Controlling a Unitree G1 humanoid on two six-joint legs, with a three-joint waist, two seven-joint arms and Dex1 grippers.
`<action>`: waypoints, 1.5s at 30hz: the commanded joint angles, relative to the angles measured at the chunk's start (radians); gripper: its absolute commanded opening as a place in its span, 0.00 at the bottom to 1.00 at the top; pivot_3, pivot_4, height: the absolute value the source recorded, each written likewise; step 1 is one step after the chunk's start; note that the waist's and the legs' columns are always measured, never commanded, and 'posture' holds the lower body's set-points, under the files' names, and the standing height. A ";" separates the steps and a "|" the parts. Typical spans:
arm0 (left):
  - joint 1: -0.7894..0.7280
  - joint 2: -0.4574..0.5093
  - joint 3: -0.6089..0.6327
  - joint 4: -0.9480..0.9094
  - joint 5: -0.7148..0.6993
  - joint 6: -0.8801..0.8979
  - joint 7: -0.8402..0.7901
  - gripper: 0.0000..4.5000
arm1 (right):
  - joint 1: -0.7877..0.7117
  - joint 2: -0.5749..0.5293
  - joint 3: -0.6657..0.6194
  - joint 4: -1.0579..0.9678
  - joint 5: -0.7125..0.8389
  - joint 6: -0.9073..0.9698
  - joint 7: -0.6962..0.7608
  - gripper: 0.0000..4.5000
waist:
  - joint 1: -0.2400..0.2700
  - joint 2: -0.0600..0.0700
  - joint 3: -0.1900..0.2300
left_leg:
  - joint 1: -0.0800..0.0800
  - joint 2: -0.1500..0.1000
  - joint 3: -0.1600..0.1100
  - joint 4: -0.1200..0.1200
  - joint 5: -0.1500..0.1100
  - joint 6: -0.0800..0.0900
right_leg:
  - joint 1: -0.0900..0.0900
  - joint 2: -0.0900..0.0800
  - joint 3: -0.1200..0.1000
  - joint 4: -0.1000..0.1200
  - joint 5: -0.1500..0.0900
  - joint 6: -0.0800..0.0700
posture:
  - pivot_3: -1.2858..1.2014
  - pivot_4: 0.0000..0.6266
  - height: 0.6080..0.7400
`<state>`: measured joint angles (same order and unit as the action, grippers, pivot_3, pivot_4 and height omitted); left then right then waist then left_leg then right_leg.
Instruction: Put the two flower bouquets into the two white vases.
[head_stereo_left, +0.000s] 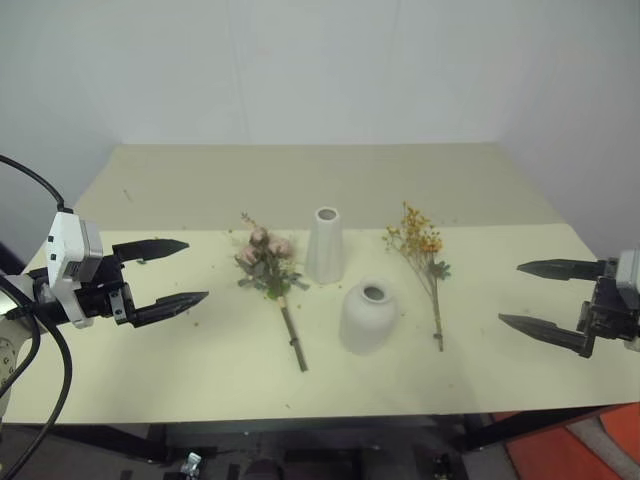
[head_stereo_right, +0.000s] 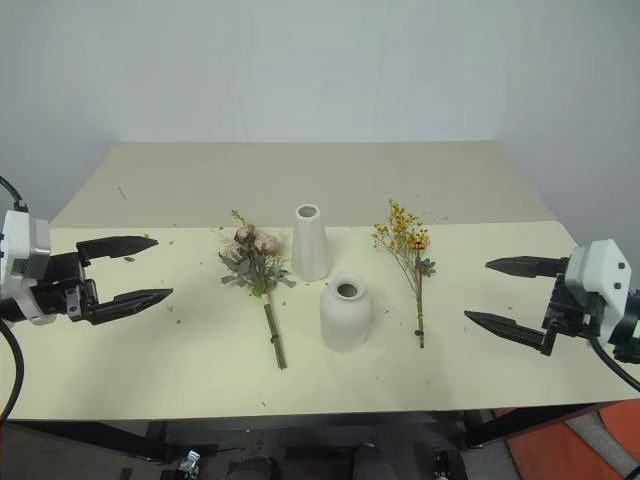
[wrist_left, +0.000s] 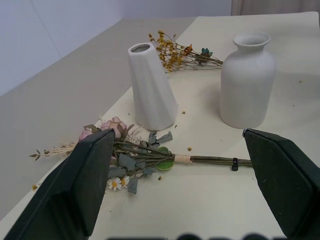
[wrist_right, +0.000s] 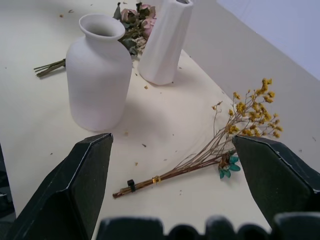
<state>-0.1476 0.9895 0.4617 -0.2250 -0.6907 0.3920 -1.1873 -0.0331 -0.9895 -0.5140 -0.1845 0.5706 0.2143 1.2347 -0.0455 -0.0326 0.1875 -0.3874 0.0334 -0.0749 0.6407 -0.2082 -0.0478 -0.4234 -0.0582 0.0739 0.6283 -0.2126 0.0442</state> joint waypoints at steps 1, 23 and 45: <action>0.002 0.003 0.020 -0.033 -0.012 -0.001 0.001 0.99 | -0.017 0.001 0.015 -0.048 0.017 0.044 -0.043 1.00 | 0.001 0.000 0.000 | 0.000 0.000 0.000 0.000 0.000 0.000 | 0.000 0.000 0.000 0.000 0.000 0.000 | 0.52 0.24 1.00; -0.378 0.025 -0.257 0.123 0.030 0.091 -0.065 0.99 | -0.569 0.039 0.317 -0.125 0.115 1.064 -0.652 1.00 | -0.011 0.000 0.000 | -0.001 0.000 0.000 0.001 0.000 0.000 | -0.001 0.001 0.001 0.002 0.001 0.000 | 0.52 0.24 1.00; -0.669 0.037 -0.546 0.175 0.256 0.422 0.019 0.99 | -0.905 0.070 0.474 0.111 0.053 1.126 -0.539 1.00 | -0.009 0.001 0.001 | -0.017 -0.001 -0.002 0.003 -0.002 0.004 | -0.017 0.001 -0.001 0.004 0.003 -0.001 | 0.52 0.24 1.00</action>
<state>-0.7912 1.0016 -0.0766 -0.0093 -0.4520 0.7696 -1.1768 -0.9300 -0.8979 0.0135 -0.0329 0.6119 1.4222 0.6479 -0.0542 -0.0318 0.1880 -0.4043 0.0327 -0.0772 0.6440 -0.2102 -0.0436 -0.4402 -0.0573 0.0731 0.6324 -0.2114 0.0465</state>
